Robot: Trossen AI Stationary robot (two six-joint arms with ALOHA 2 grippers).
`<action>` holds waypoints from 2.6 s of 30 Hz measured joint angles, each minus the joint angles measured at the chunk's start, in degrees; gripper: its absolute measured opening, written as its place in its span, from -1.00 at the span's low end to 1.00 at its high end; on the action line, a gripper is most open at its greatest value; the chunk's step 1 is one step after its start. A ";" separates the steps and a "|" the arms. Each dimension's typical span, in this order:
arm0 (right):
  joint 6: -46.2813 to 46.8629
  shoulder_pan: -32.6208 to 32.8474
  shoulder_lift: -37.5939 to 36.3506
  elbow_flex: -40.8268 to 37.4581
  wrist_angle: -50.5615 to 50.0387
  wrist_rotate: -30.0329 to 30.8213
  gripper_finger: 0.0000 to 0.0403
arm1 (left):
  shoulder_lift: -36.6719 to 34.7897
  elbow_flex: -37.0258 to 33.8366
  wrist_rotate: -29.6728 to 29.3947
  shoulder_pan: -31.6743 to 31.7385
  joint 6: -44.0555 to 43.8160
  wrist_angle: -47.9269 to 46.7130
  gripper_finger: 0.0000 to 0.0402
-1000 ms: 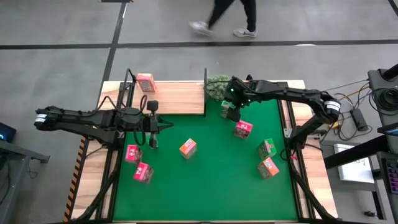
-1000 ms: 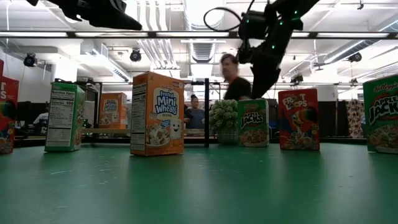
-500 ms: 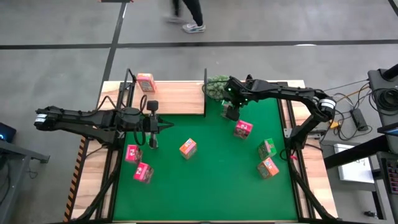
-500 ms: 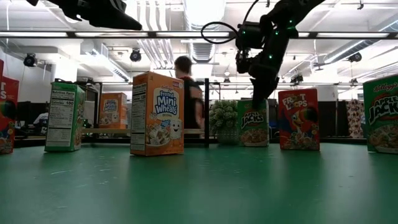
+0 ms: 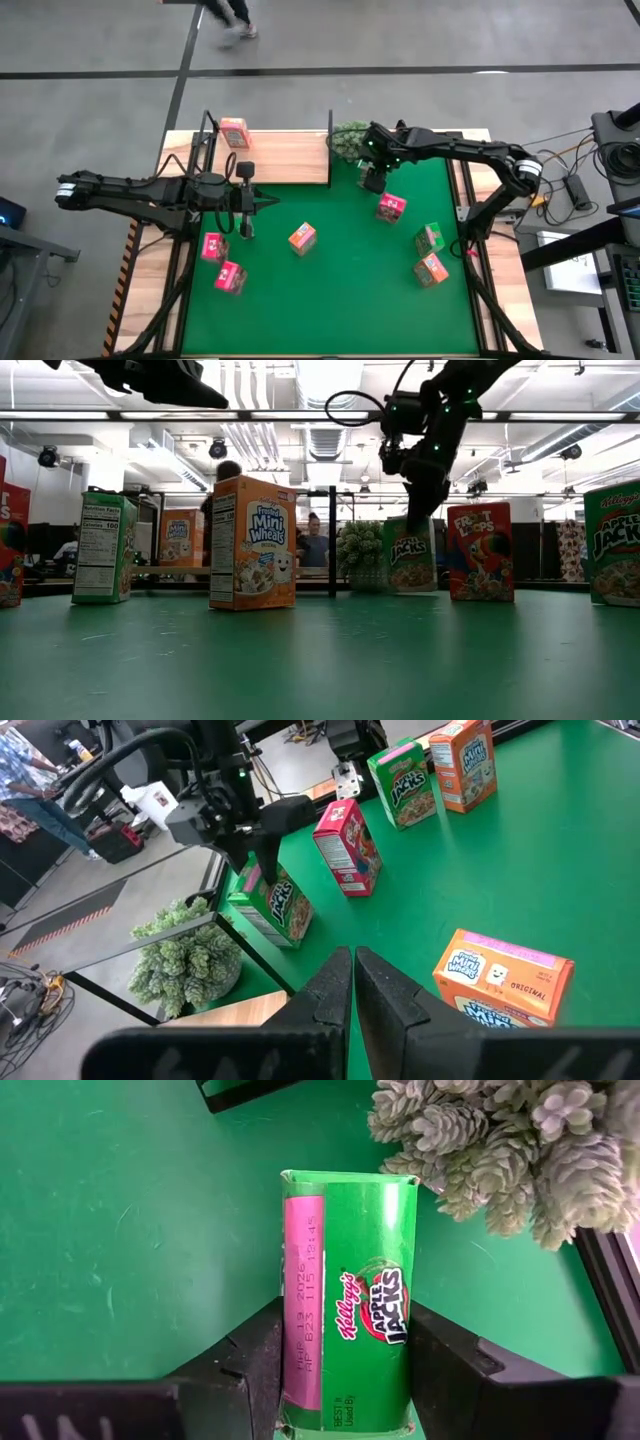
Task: Stack cereal on shelf
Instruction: Put the top green cereal box on the shelf
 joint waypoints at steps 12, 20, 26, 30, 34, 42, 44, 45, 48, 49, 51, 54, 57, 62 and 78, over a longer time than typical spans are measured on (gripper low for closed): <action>3.49 0.00 -11.21 0.36 -1.92 0.04 -0.27 | 0.00 0.00 0.00 -0.02 -0.02 0.00 -1.00; 6.57 1.81 -20.07 1.66 0.39 0.11 -0.28 | 0.00 -0.01 0.00 -0.02 -0.02 0.00 -1.00; 7.11 4.92 -24.02 1.68 7.74 0.04 -0.28 | 0.00 -0.02 0.00 -0.02 -0.02 0.00 -1.00; 7.63 7.05 -24.80 1.68 14.64 0.02 -0.28 | 0.00 -0.02 0.00 -0.02 -0.02 0.00 -1.00; 6.28 8.76 -23.26 1.75 20.99 0.00 -0.29 | 0.00 -0.02 0.02 -0.02 0.00 0.00 -1.00; 0.17 10.45 -15.52 1.75 34.74 -1.96 -0.30 | 0.00 -0.02 0.00 -0.02 0.48 0.20 -1.00; -0.82 10.45 -12.95 2.47 37.73 -3.19 -0.30 | 0.00 -0.02 0.02 -0.02 0.50 0.20 -1.00; -1.32 10.45 -11.52 3.31 38.53 -3.33 -0.30 | 0.00 -0.02 0.00 -0.02 0.52 0.20 -1.00; -3.40 10.43 -6.76 6.45 39.24 -3.71 -0.31 | 0.00 -0.02 0.01 -0.02 0.58 0.24 -1.00; -3.85 10.43 -4.89 7.70 39.37 -3.99 -0.31 | 0.00 -0.02 0.00 -0.02 0.68 0.25 -1.00; -4.78 10.43 -0.96 10.30 39.28 -4.11 -0.31 | 0.00 -0.02 0.00 -0.02 0.85 0.63 -1.00; -6.86 10.43 4.89 14.20 38.22 -4.09 -0.30 | 0.00 -0.02 0.01 -0.02 0.87 0.58 -1.00; -8.68 10.39 10.06 18.60 36.44 -4.05 -0.31 | 0.00 -0.02 0.02 -0.02 0.85 0.57 -1.00; -10.30 10.01 16.79 25.09 32.69 -2.78 -0.32 | 0.00 -0.02 0.00 -0.02 0.85 0.55 -1.00; -12.58 9.01 26.97 31.78 29.33 -0.93 -0.30 | 0.00 -0.02 0.01 -0.02 0.85 1.16 -1.00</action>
